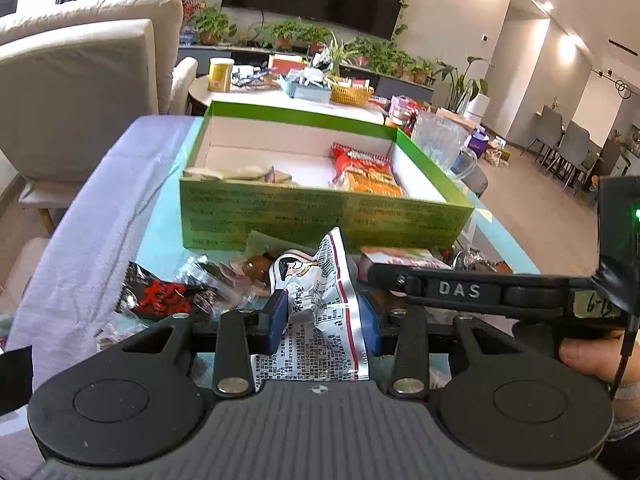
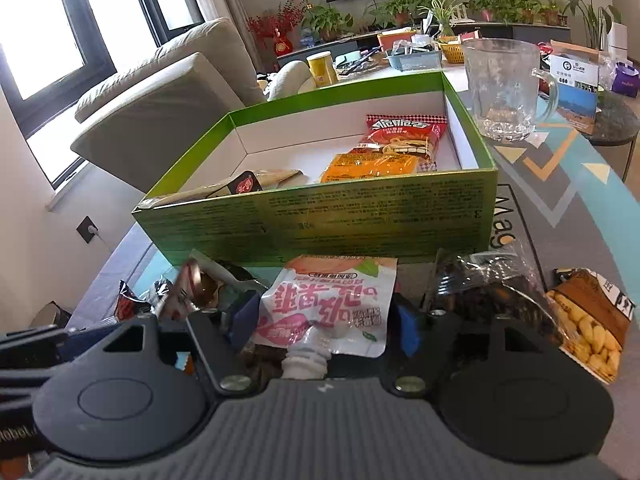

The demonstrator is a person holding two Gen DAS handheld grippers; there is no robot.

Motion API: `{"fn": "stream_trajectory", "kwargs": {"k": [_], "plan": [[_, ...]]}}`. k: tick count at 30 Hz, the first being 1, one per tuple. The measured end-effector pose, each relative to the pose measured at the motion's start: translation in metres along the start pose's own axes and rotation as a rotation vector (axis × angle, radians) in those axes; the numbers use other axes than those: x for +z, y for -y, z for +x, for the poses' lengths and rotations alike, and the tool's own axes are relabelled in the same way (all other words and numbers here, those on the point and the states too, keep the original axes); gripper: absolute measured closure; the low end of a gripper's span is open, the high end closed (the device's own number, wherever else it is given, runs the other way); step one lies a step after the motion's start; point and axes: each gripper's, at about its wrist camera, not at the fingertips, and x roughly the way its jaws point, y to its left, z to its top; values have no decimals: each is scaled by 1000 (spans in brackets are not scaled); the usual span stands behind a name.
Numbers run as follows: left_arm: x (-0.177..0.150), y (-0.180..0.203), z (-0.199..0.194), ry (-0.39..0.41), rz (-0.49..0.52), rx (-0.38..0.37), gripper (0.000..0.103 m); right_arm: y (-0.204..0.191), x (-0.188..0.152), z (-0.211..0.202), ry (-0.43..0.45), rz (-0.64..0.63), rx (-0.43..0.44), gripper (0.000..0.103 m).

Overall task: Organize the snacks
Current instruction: 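Grasp the pink pouch with white cap with the right gripper while the left grasps a white printed packet, then lift both packets and move them over the green box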

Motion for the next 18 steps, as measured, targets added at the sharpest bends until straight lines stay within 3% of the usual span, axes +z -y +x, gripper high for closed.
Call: {"fn": "stream_trajectory", "kwargs": {"k": [18], "plan": [[5, -1, -6, 15, 9, 13, 67, 5, 6, -30, 58, 13, 6, 39]]}}
